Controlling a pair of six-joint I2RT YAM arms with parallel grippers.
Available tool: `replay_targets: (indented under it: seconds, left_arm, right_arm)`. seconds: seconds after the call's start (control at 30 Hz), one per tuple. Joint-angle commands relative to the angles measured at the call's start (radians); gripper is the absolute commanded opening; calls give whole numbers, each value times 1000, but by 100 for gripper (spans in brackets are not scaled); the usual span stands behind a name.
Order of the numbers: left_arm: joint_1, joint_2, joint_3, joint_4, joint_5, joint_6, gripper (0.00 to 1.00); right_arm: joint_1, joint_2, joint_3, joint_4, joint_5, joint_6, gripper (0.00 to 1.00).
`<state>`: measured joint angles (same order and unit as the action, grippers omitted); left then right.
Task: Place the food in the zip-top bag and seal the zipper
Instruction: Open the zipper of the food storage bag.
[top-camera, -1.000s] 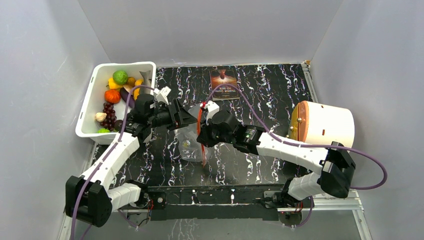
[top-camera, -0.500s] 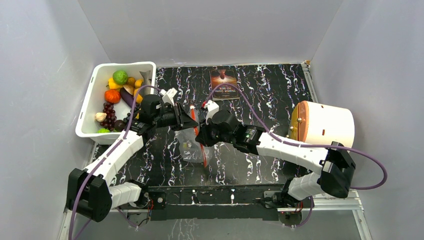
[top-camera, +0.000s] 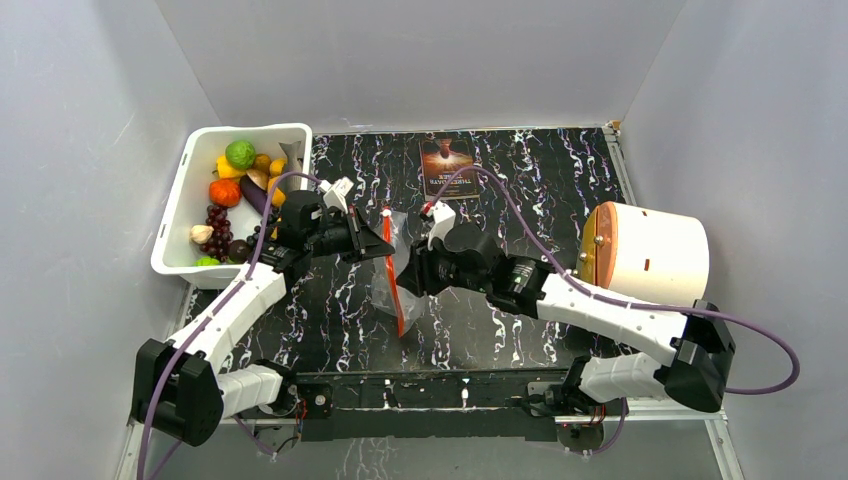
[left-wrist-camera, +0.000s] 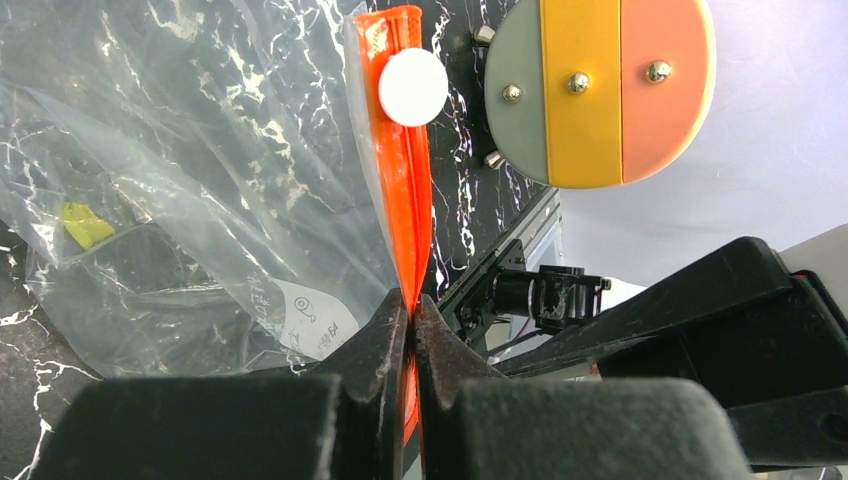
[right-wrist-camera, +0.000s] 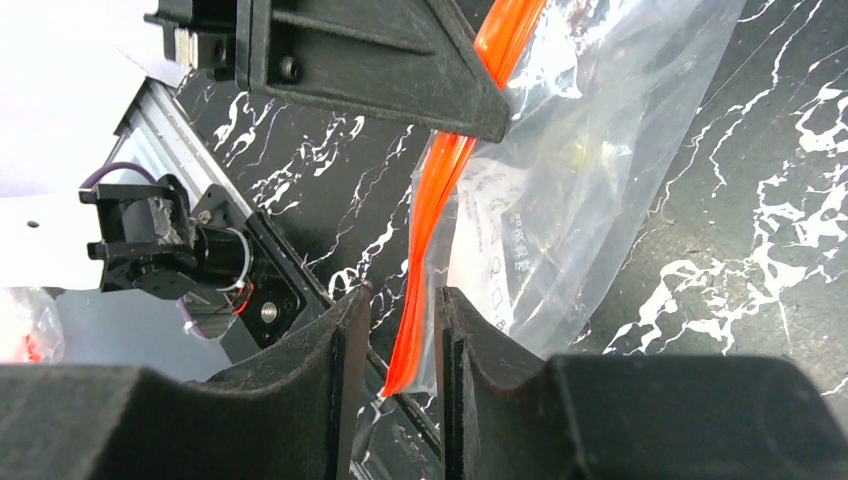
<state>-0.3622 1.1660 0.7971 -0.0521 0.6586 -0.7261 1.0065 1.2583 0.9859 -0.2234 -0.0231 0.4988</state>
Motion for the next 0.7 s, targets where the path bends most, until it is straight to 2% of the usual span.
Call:
replay_targets:
  seconds: [0.0, 0.2, 0.67]
  left_arm:
    - [-4, -33, -8, 26, 23, -22, 0]
    - [-3, -36, -22, 52, 30, -48, 0]
    - [-4, -34, -14, 39, 23, -44, 0]
  right_arm:
    - [-3, -36, -48, 82, -49, 57, 29]
    - [-3, -32, -112, 163, -91, 122, 22]
    - [-3, 31, -148, 172, -58, 178, 19]
